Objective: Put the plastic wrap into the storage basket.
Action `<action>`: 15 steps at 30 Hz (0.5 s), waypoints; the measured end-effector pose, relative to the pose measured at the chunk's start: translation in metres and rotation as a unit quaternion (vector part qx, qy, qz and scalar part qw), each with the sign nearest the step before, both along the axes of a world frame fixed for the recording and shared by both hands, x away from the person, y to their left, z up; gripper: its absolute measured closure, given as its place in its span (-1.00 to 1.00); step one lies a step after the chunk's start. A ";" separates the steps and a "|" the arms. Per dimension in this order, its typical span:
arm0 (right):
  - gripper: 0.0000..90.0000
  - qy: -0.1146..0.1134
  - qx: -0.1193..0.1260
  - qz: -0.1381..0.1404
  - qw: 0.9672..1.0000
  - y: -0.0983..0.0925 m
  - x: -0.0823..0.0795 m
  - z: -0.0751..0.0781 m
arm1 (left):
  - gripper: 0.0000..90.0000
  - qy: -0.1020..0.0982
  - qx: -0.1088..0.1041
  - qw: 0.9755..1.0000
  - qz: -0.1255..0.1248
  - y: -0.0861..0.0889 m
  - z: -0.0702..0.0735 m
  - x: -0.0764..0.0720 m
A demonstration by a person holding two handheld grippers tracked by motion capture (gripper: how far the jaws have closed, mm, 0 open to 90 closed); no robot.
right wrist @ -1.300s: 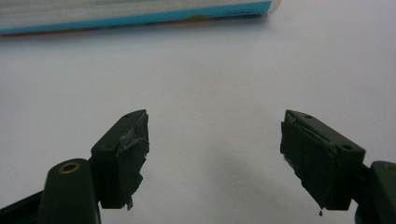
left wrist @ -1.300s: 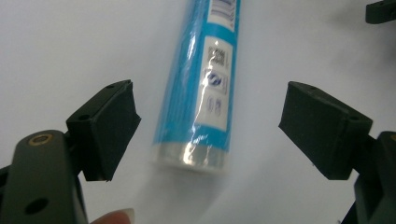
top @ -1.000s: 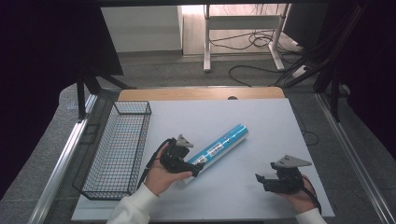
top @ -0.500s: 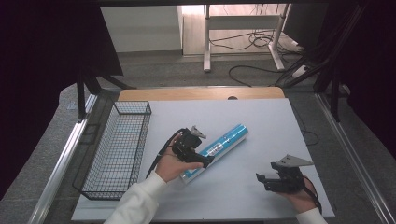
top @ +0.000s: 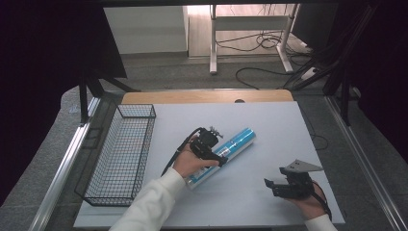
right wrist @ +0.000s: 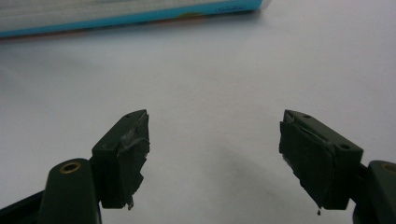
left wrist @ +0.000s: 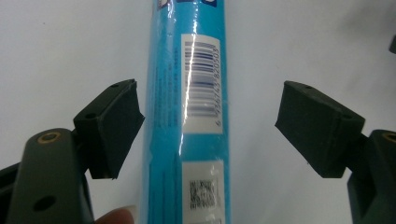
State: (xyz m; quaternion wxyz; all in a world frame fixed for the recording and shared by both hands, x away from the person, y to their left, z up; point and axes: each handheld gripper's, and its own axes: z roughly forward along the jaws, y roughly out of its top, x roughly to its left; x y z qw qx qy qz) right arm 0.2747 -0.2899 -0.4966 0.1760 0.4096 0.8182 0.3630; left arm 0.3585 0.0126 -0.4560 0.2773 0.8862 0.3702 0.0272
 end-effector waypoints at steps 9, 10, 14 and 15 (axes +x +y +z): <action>-0.45 0.006 0.000 0.005 1.000 0.002 -0.001 -0.001 | -0.50 0.041 0.031 0.999 0.000 -0.020 -0.022 0.023; -0.45 0.006 0.000 0.005 1.000 0.002 -0.001 -0.001 | -0.50 0.041 0.031 0.999 0.000 -0.020 -0.022 0.023; -0.45 0.005 -0.002 0.004 1.000 0.001 -0.001 -0.001 | -0.50 0.059 0.054 0.997 -0.007 -0.025 -0.030 0.032; -0.45 0.006 -0.002 0.003 1.000 0.001 0.000 -0.001 | -0.50 0.064 0.061 0.996 -0.013 -0.027 -0.031 0.034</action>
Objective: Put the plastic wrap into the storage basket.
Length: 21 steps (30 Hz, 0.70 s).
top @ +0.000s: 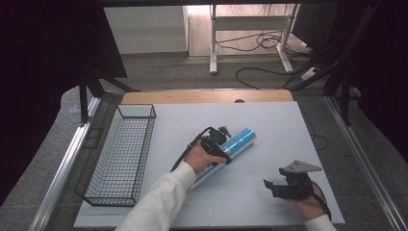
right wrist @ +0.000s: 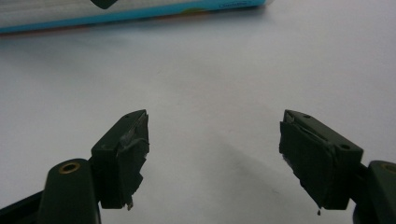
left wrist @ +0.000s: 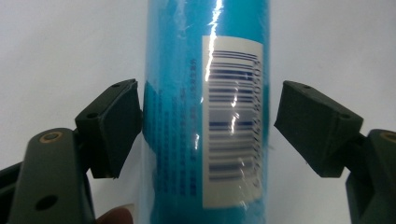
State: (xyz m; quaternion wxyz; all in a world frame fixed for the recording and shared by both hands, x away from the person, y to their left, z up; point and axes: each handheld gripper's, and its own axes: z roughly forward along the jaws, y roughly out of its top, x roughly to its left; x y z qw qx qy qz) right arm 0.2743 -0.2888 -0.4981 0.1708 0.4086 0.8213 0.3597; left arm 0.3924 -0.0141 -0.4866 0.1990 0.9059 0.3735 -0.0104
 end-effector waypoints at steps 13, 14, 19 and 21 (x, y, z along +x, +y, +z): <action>-0.45 0.000 -0.004 -0.004 1.000 -0.001 0.000 -0.001 | -0.32 0.022 0.043 0.999 0.003 -0.010 -0.003 0.008; -0.45 -0.001 -0.005 -0.004 1.000 -0.001 0.000 -0.001 | -0.31 0.023 0.052 0.998 0.000 -0.012 -0.002 0.008; -0.45 -0.002 -0.006 -0.007 1.000 -0.001 0.000 -0.001 | -0.30 0.031 0.060 0.998 -0.007 -0.014 0.000 0.011; -0.45 -0.002 -0.006 -0.008 1.000 -0.002 0.001 -0.001 | -0.30 0.036 0.059 0.998 -0.008 -0.013 0.000 0.012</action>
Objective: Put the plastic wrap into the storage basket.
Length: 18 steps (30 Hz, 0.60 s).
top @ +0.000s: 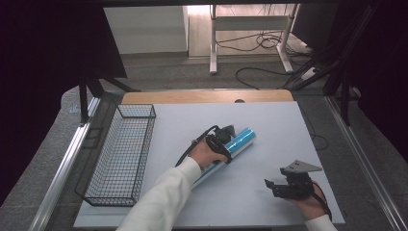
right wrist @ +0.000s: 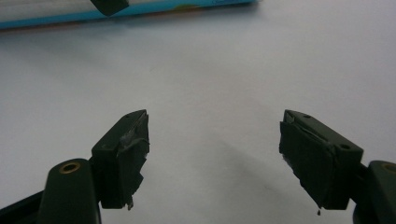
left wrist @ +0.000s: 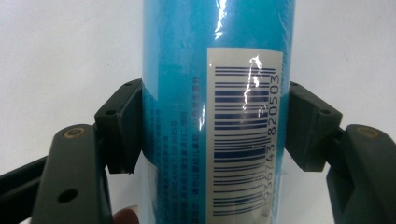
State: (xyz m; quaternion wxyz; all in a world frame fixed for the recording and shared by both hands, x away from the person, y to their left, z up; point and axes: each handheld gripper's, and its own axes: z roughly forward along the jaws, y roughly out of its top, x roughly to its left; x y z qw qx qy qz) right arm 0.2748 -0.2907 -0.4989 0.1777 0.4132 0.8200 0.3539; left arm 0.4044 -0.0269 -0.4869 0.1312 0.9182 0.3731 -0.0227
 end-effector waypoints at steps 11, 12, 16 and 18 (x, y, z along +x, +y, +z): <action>-0.45 -0.001 0.001 -0.006 1.000 -0.001 0.000 0.001 | -0.30 0.005 -0.001 1.000 0.010 0.020 0.014 0.004; -0.45 -0.001 0.000 -0.006 1.000 -0.001 0.000 0.001 | -0.30 0.002 0.003 1.000 0.006 0.022 0.017 0.004; -0.45 -0.002 0.001 -0.006 1.000 -0.001 0.000 0.001 | -0.30 0.000 0.001 1.000 0.005 0.029 0.029 0.004; -0.45 -0.002 0.001 -0.007 1.000 -0.001 0.000 0.001 | -0.30 0.000 -0.001 1.000 0.007 0.034 0.037 0.004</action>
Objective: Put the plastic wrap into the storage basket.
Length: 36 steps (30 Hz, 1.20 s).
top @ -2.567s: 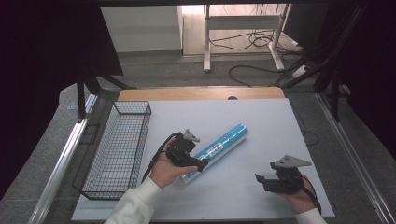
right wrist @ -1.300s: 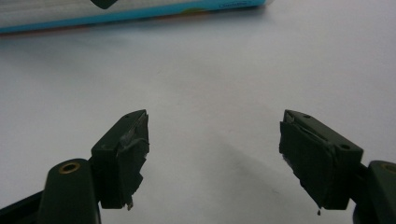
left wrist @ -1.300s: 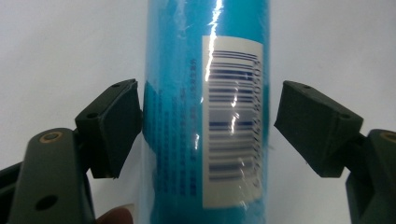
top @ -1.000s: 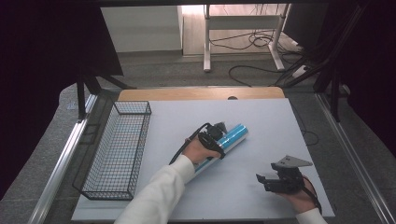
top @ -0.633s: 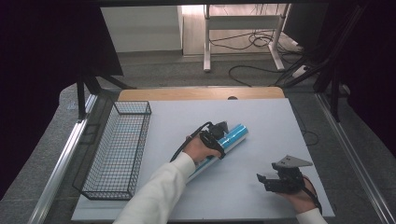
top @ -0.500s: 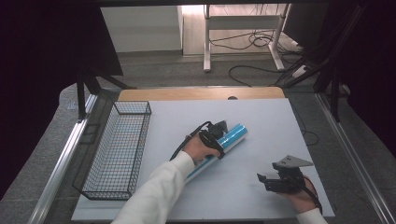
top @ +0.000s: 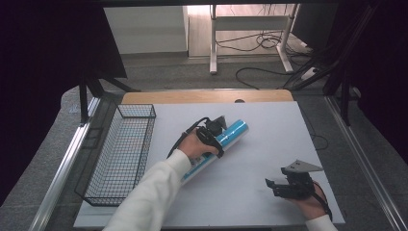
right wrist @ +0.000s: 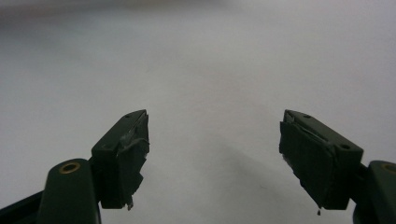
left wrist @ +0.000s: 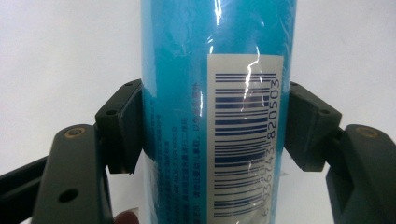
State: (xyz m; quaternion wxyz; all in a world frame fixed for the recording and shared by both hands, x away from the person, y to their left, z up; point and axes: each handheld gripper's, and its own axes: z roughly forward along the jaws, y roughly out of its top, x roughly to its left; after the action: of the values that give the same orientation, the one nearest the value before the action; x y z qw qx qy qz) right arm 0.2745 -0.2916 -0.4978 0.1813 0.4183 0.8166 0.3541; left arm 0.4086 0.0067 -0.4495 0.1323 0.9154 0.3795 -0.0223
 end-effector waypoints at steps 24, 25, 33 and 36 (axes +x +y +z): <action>-0.46 -0.006 0.003 0.001 1.000 0.002 -0.002 0.003 | -0.30 -0.029 -0.017 0.998 0.048 0.066 0.045 -0.010; -0.46 -0.006 0.003 0.001 1.000 0.002 -0.002 0.003 | -0.30 -0.030 -0.019 0.998 0.051 0.070 0.047 -0.010; -0.46 -0.005 0.003 0.000 1.000 0.003 -0.002 0.003 | -0.30 -0.040 -0.013 0.997 0.063 0.092 0.064 -0.011; -0.46 -0.005 0.002 0.000 1.000 0.003 -0.001 0.003 | -0.30 -0.038 -0.007 0.997 0.064 0.096 0.069 -0.010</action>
State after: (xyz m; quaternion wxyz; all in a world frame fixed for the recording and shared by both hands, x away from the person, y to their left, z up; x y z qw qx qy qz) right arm 0.2732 -0.2885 -0.4946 0.1847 0.4167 0.8151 0.3576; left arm 0.3985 0.1032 -0.3805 0.1547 0.8882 0.4322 0.0184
